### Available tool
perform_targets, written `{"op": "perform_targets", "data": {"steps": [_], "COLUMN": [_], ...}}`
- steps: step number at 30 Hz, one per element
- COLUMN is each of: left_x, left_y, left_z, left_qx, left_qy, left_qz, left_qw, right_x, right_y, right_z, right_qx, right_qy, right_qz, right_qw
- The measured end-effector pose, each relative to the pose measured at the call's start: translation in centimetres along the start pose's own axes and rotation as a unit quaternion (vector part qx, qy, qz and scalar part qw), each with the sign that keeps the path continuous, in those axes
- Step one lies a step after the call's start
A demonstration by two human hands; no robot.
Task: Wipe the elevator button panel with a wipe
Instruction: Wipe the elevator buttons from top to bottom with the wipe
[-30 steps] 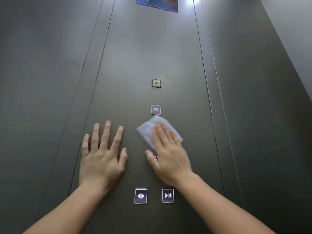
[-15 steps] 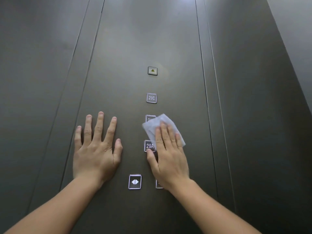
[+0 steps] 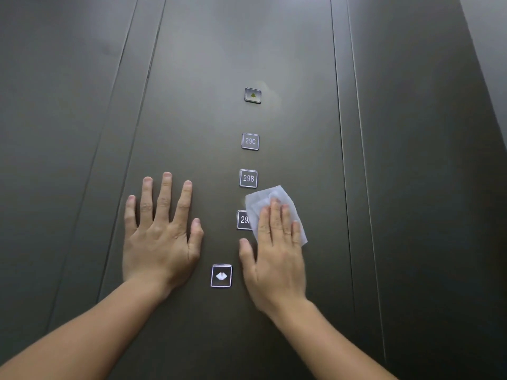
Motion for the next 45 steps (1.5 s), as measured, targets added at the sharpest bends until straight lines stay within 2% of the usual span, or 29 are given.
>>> {"op": "perform_targets", "data": {"steps": [2, 5, 6, 8, 11, 13, 15, 18, 20, 22, 25, 27, 28, 31, 33, 35, 39, 41, 42, 45], "left_x": [-0.1, 0.0, 0.0, -0.1, -0.1, -0.1, -0.1, -0.7, -1.3, -1.9, -2.1, -2.3, -2.3, -2.4, -2.4, -2.5, -2.4, -2.3, -2.3, -2.4], "left_y": [0.1, 0.2, 0.2, 0.2, 0.1, 0.2, 0.2, 0.2, 0.2, 0.2, 0.0, -0.2, -0.3, -0.5, -0.5, -0.6, -0.4, -0.3, -0.2, -0.1], "left_z": [0.0, 0.2, 0.4, 0.8, 1.6, 1.8, 1.8, 2.6, 3.6, 4.4, 5.2, 5.4, 5.4, 5.6, 5.7, 5.7, 5.6, 5.6, 5.6, 5.7], "left_qx": [0.005, 0.009, 0.011, 0.013, 0.007, 0.001, -0.004, -0.001, 0.006, 0.006, -0.010, -0.017, -0.019, -0.020, -0.017, -0.015, -0.012, -0.011, -0.010, -0.008], "left_qy": [0.000, -0.011, -0.016, -0.025, -0.036, -0.040, -0.055, -0.128, -0.175, -0.193, -0.184, -0.173, -0.166, -0.144, -0.147, -0.150, -0.147, -0.147, -0.146, -0.144], "left_qz": [0.007, 0.012, 0.011, 0.006, -0.004, -0.006, -0.005, -0.026, -0.051, -0.059, -0.065, -0.067, -0.065, -0.054, -0.050, -0.054, -0.055, -0.050, -0.047, -0.039], "left_qw": [1.000, 1.000, 1.000, 1.000, 0.999, 0.999, 0.998, 0.992, 0.983, 0.979, 0.981, 0.982, 0.984, 0.988, 0.988, 0.987, 0.988, 0.988, 0.988, 0.989], "right_x": [-2.6, -6.9, -6.9, -4.9, 0.7, 1.2, -1.9, -7.2, -7.4, -5.4, -0.1, 0.6, -0.6, -7.5, -9.1, -6.9, 1.6, 2.0, 0.4, -5.7], "right_y": [-0.6, -2.3, -2.3, -1.4, 0.2, -0.1, -1.0, -3.8, -4.3, -3.3, -1.1, -1.2, -1.6, -4.2, -5.1, -4.2, -1.4, -1.5, -2.2, -4.9], "right_z": [0.9, 3.3, 3.6, 2.6, 0.8, 1.4, 3.6, 8.8, 10.2, 8.8, 5.4, 5.2, 5.8, 9.8, 11.5, 10.2, 7.2, 8.5, 9.6, 12.9], "right_qx": [0.006, -0.017, -0.019, -0.001, 0.007, -0.001, -0.002, -0.034, -0.051, -0.039, -0.012, -0.015, -0.015, -0.041, -0.059, -0.038, 0.012, 0.021, 0.016, -0.040], "right_qy": [0.041, 0.202, 0.227, 0.196, 0.001, -0.064, 0.000, 0.183, 0.236, 0.191, 0.007, -0.054, -0.039, 0.144, 0.222, 0.197, -0.026, -0.080, -0.054, 0.128], "right_qz": [-0.023, -0.013, -0.001, 0.009, 0.007, -0.004, -0.012, 0.005, 0.024, 0.021, 0.025, 0.016, 0.005, -0.020, -0.003, 0.007, 0.019, -0.003, -0.010, -0.004], "right_qw": [0.999, 0.979, 0.974, 0.980, 1.000, 0.998, 1.000, 0.982, 0.970, 0.981, 1.000, 0.998, 0.999, 0.989, 0.973, 0.980, 0.999, 0.997, 0.998, 0.991]}}
Point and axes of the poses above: each hand's wrist, its own z-axis away from the middle knuckle, its own y-axis out of the back of the hand, x = y × z, the point moved 9 cm from there along -z, towards the middle knuckle, and after that the axes turned 4 degrees about -x, right-handed, at the moved point
